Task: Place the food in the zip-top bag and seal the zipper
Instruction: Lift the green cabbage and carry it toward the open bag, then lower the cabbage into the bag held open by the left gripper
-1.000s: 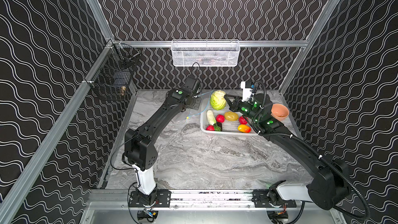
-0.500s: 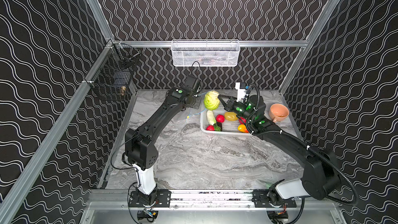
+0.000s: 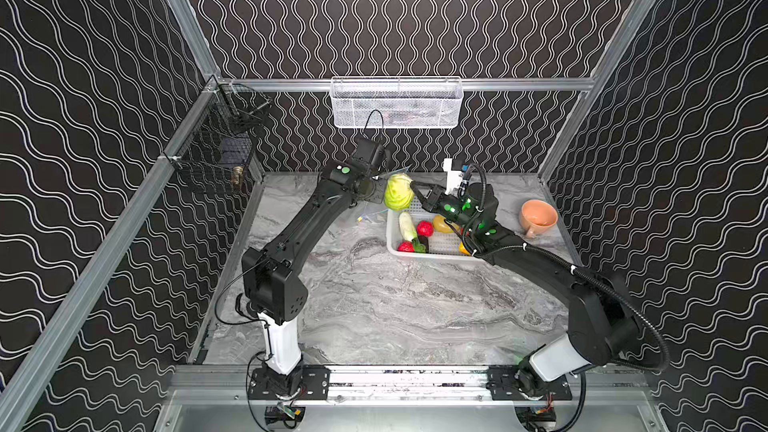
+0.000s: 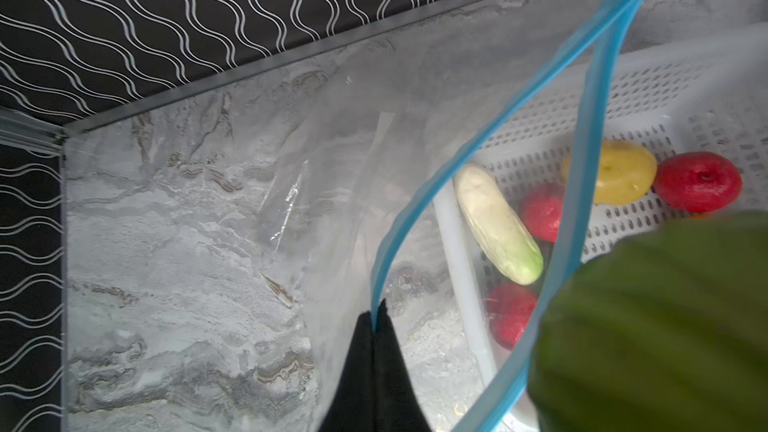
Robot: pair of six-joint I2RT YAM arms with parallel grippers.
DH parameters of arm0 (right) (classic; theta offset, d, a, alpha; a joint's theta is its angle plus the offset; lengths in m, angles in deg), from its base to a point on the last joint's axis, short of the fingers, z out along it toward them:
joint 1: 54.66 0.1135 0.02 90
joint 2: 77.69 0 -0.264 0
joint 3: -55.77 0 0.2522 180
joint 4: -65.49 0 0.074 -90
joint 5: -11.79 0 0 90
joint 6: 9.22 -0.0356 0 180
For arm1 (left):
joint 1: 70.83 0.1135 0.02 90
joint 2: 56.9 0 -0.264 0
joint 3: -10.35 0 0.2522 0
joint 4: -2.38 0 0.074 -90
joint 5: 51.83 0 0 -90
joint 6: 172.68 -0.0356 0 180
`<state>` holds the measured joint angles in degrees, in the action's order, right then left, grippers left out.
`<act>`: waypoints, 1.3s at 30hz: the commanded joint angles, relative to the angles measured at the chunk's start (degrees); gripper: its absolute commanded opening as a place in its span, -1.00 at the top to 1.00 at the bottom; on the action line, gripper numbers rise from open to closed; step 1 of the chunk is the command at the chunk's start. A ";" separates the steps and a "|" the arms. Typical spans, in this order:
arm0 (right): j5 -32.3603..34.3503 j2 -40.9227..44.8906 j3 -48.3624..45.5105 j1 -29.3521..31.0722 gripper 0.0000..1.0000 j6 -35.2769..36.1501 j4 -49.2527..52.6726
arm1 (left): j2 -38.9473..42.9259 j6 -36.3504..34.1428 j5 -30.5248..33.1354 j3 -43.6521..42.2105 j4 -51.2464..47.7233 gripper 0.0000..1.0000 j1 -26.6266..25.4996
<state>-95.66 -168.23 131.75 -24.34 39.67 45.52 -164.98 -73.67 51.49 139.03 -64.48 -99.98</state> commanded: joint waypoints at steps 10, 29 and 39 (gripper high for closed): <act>1.75 -5.33 4.58 1.66 1.00 0.05 -4.58 | 1.00 1.00 -2.54 2.29 -1.95 1.00 0.43; 5.66 -8.87 10.30 3.69 1.00 2.31 3.04 | 0.11 1.14 -3.12 5.41 -2.27 1.00 1.28; 14.79 -13.73 18.37 7.64 1.00 8.64 15.59 | 0.13 -0.26 -1.03 7.27 -1.76 1.00 1.33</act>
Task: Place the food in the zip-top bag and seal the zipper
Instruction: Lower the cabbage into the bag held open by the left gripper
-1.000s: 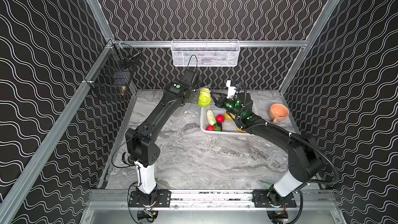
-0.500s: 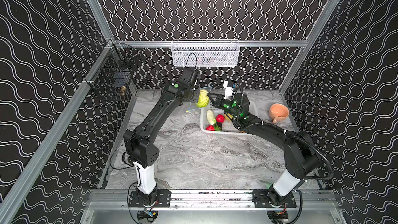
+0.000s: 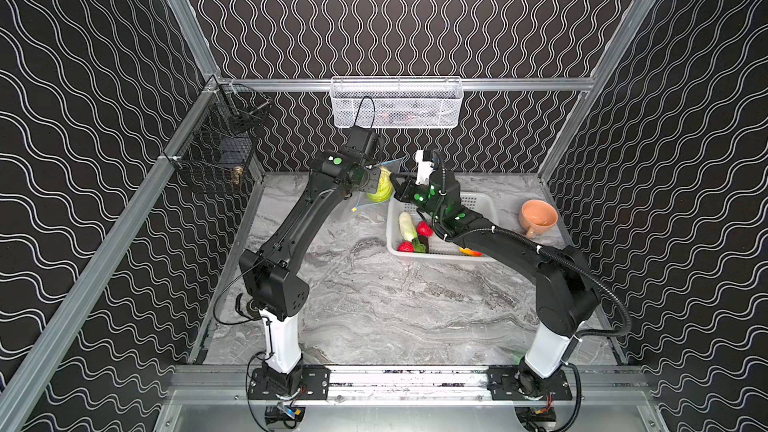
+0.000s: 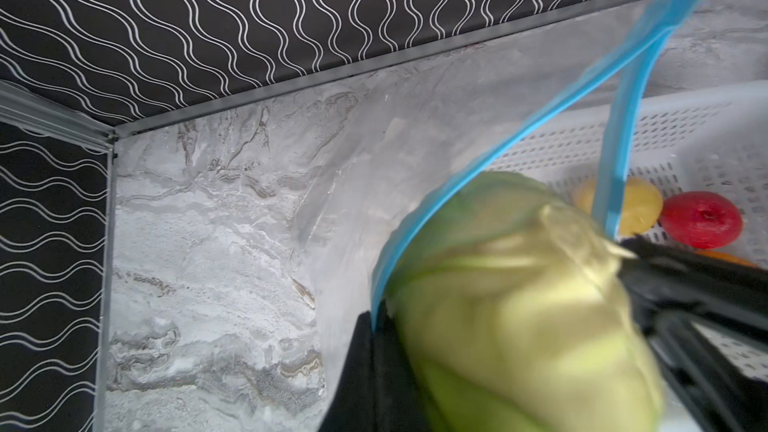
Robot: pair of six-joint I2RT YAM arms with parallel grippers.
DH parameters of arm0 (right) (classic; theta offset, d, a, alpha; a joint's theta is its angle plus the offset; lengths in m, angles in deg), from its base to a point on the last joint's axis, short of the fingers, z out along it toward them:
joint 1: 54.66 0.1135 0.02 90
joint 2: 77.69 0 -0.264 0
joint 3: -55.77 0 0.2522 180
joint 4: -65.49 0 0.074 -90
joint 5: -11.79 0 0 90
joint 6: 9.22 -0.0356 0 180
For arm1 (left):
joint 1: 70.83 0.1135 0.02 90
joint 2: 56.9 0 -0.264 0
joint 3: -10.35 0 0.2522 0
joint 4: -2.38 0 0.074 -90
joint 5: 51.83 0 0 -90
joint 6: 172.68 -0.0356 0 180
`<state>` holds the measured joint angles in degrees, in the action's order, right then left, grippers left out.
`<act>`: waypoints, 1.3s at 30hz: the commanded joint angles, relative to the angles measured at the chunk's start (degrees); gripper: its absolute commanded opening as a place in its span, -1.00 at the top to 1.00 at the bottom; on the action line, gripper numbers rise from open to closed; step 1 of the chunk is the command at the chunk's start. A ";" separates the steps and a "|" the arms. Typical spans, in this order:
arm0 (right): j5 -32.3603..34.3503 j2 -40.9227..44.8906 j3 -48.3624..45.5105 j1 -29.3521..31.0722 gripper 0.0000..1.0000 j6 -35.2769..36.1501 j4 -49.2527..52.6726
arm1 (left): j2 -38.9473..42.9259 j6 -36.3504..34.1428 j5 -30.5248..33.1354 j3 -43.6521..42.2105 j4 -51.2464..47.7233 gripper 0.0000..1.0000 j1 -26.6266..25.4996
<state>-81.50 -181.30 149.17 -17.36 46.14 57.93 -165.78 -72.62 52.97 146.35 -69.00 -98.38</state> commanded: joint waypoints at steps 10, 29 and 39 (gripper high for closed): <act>1.38 -2.44 4.12 0.68 1.00 2.39 7.25 | 3.69 -4.61 -0.74 -1.97 3.67 1.00 0.13; 1.94 -17.40 24.96 5.15 0.66 3.67 15.44 | 6.70 -6.83 1.20 -2.80 4.05 1.00 0.04; -5.44 -10.28 19.48 4.49 -0.15 2.77 17.09 | 7.02 -8.07 4.40 -9.68 6.91 1.00 0.04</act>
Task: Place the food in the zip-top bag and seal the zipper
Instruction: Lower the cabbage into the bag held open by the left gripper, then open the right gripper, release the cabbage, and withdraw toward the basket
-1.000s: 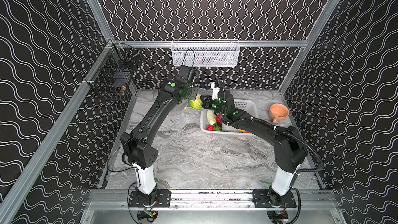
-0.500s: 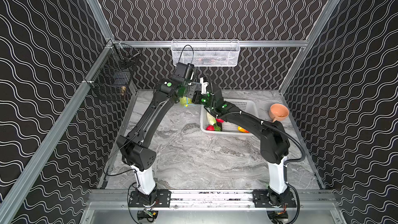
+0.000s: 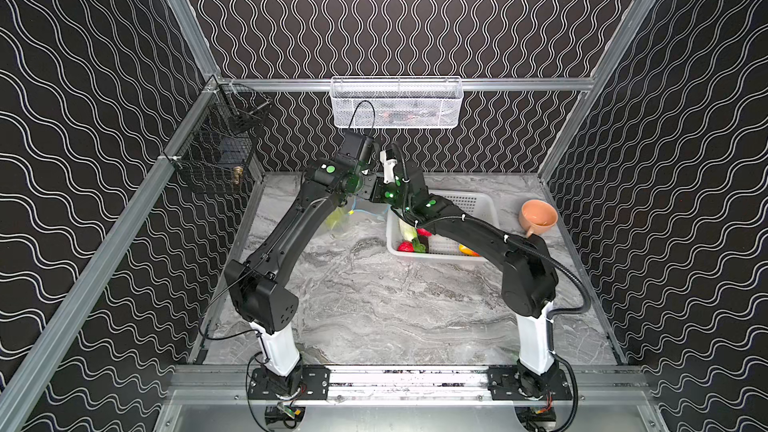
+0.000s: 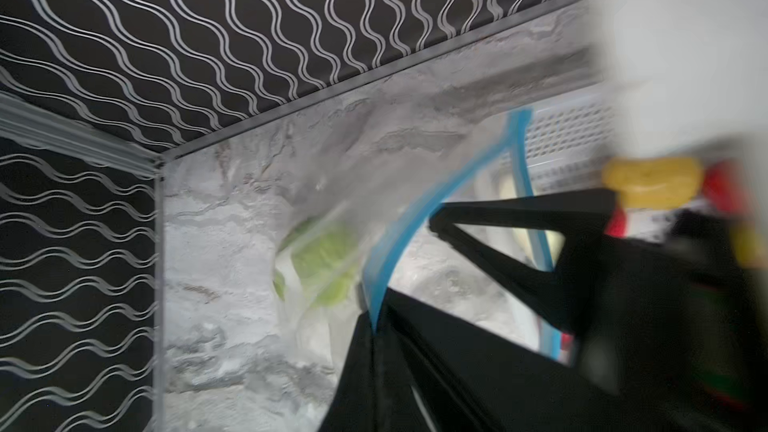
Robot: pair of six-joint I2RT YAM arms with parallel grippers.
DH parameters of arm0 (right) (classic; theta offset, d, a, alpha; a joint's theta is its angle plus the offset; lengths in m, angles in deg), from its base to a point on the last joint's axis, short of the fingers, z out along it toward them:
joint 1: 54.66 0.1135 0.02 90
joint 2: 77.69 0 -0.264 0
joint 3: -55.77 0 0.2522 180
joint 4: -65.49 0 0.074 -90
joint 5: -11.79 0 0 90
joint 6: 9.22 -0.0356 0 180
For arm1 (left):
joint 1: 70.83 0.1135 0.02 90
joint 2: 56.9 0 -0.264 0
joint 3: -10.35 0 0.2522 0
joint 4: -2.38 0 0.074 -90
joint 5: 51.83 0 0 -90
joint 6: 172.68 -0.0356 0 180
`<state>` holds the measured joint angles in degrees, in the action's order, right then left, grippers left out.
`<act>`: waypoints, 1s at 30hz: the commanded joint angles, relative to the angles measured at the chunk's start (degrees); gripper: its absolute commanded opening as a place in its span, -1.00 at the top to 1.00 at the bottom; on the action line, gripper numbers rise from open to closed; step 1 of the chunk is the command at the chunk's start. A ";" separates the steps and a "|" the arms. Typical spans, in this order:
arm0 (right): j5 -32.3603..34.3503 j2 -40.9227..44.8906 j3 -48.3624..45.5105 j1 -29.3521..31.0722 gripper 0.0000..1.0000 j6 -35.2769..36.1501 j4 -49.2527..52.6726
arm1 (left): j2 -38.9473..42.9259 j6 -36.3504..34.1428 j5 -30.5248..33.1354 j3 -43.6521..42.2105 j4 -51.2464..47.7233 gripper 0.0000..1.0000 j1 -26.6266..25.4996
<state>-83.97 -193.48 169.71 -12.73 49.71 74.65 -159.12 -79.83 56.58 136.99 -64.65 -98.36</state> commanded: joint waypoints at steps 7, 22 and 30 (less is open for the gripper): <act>-3.19 10.05 -9.91 -0.71 -0.16 0.42 -1.34 | -2.16 -0.65 0.61 2.54 1.21 1.00 -0.03; -0.77 19.74 -17.15 -2.36 -0.30 5.17 5.26 | 0.90 -1.44 0.30 -2.67 3.22 1.00 -0.01; -0.54 21.81 -19.27 -4.53 -0.44 5.80 9.33 | 0.64 -1.58 -1.01 -3.92 3.63 1.00 -0.04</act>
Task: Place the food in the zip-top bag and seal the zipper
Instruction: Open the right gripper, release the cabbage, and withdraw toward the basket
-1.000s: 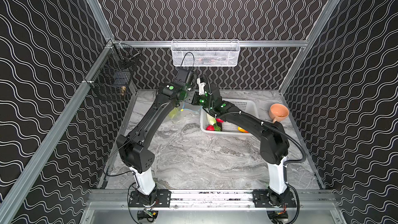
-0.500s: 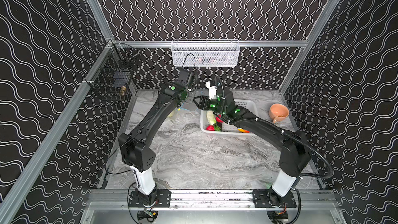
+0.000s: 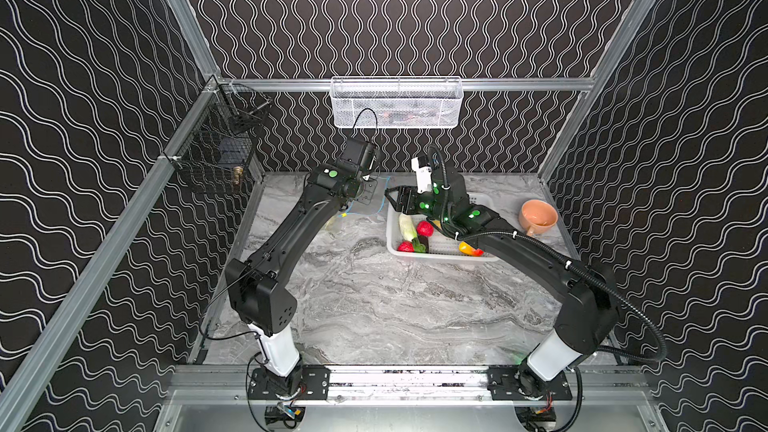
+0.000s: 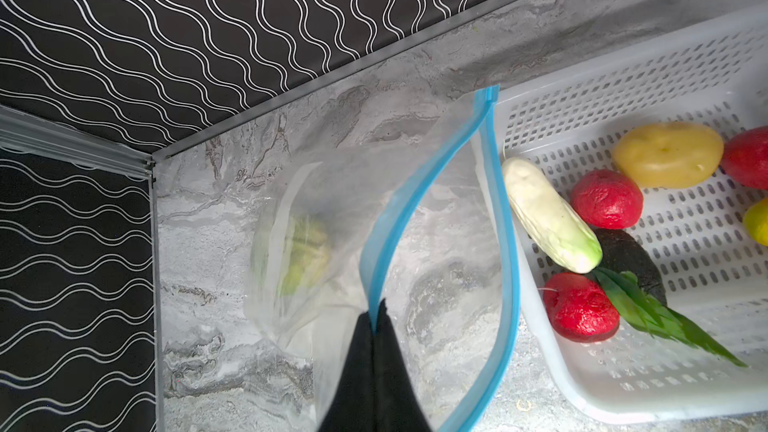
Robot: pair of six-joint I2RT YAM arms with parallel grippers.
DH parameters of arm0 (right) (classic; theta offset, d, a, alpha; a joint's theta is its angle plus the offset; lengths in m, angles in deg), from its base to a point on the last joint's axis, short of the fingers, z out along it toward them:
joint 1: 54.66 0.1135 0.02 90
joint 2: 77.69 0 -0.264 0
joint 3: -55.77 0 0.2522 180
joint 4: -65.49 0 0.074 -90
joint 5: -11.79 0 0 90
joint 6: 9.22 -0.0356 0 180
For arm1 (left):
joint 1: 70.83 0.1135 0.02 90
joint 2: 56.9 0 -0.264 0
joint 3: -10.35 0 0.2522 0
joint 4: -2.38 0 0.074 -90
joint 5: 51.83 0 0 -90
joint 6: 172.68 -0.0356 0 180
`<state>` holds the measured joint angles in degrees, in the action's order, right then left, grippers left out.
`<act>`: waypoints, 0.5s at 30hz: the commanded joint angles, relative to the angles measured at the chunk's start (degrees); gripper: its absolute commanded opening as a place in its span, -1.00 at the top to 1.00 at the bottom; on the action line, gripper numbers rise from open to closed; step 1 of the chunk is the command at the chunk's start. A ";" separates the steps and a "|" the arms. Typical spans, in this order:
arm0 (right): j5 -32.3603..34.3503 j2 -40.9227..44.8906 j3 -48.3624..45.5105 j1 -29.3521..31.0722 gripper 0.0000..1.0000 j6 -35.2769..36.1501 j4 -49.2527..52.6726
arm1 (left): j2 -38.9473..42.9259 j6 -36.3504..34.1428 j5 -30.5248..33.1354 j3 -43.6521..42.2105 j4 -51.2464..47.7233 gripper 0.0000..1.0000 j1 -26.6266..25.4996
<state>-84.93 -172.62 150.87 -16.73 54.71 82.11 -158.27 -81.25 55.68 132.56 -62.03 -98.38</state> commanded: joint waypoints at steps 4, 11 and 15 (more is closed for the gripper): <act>0.15 1.40 -0.19 -1.92 -0.59 1.10 4.33 | 0.27 -0.43 -0.14 0.79 0.89 1.00 -0.04; -0.77 0.40 2.04 -5.11 -0.99 2.07 10.23 | 1.55 -0.80 -0.29 -2.26 2.49 1.00 0.04; 1.98 0.74 1.87 -6.07 -0.99 2.43 11.56 | 0.51 -0.90 -0.93 -1.62 2.12 1.00 0.04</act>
<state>-84.93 -172.01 152.38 -22.52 56.35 91.07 -157.24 -81.49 55.49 130.55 -60.79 -98.36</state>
